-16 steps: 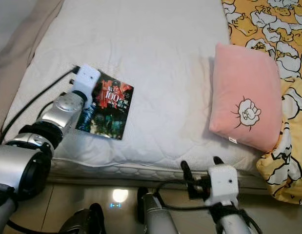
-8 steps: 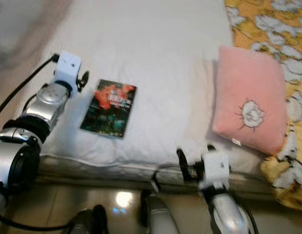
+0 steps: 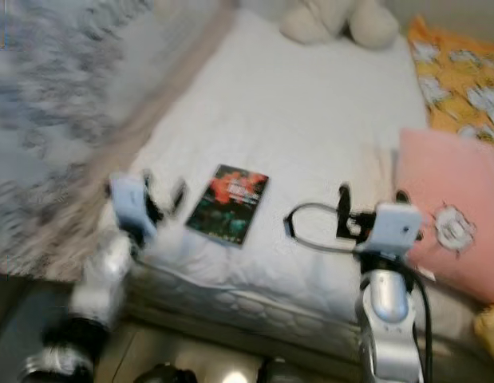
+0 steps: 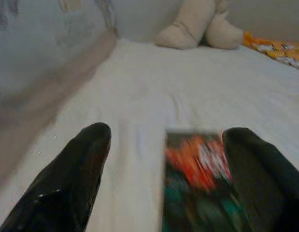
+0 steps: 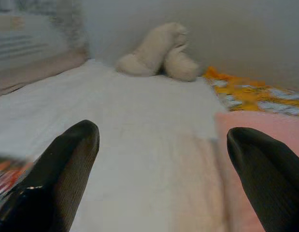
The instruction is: Clean up the room
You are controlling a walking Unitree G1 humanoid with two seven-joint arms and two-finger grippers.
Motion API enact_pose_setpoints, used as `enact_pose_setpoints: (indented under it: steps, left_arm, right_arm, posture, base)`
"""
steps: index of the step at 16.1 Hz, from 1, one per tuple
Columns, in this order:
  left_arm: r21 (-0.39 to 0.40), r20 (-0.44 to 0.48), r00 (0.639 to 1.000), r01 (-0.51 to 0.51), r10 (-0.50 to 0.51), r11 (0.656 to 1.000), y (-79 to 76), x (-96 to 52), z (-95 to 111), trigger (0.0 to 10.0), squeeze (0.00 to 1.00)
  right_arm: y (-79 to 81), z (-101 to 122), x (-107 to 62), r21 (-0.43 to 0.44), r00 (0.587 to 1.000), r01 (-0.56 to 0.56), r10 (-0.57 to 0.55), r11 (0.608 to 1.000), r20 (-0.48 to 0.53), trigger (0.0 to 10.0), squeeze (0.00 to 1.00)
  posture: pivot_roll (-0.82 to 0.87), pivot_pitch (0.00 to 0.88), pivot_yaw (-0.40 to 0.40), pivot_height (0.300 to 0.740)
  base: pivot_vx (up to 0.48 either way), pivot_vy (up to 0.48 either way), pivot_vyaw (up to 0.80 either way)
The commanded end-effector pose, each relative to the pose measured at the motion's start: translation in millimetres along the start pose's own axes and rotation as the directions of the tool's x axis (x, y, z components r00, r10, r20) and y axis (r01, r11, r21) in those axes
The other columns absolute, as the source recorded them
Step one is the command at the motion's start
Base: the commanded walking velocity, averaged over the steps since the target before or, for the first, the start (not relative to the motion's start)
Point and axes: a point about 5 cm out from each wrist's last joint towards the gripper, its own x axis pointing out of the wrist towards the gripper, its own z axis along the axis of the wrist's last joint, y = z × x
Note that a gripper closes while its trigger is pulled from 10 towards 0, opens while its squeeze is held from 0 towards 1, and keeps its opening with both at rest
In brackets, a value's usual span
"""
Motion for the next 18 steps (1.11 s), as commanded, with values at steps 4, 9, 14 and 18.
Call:
enact_pose_setpoints:
  steps: [4,9,14,18]
  left_arm:
    - [0.094,0.048,0.998,0.042,-0.047,0.995,-2.5,19.3,26,10.0,1.00]
    - [0.081,0.078,0.994,0.066,-0.072,0.995,-4.8,21.8,35,10.0,0.00]
    - [0.042,0.064,0.996,0.052,-0.055,0.998,-7.8,21.2,33,10.0,0.00]
    - [0.021,0.060,0.996,0.061,-0.062,0.998,-16.6,20.3,29,10.0,0.00]
  right_arm:
    - [21.3,-20,2.6,0.052,0.993,-0.099,0.101,0.994,-0.056,10.0,1.00]
    - [24.5,-24,14.1,0.027,0.996,-0.049,0.051,0.998,-0.078,10.0,0.00]
    - [26.8,-27,19.9,0.001,0.996,-0.058,0.058,0.998,-0.073,10.0,0.00]
    - [26.1,-26,17.4,-0.014,0.995,-0.077,0.076,0.997,-0.066,10.0,0.00]
  posture:
    - [-0.09,0.000,-0.018,0.740]
    - [-0.12,0.000,-0.022,0.740]
    - [-0.12,0.000,-0.019,0.701]
    - [-0.13,0.000,-0.023,0.697]
  base:
    - [0.000,-0.222,0.00]
    - [0.000,-0.442,0.00]
    - [0.164,-0.405,-0.42]
    - [0.294,-0.375,0.00]
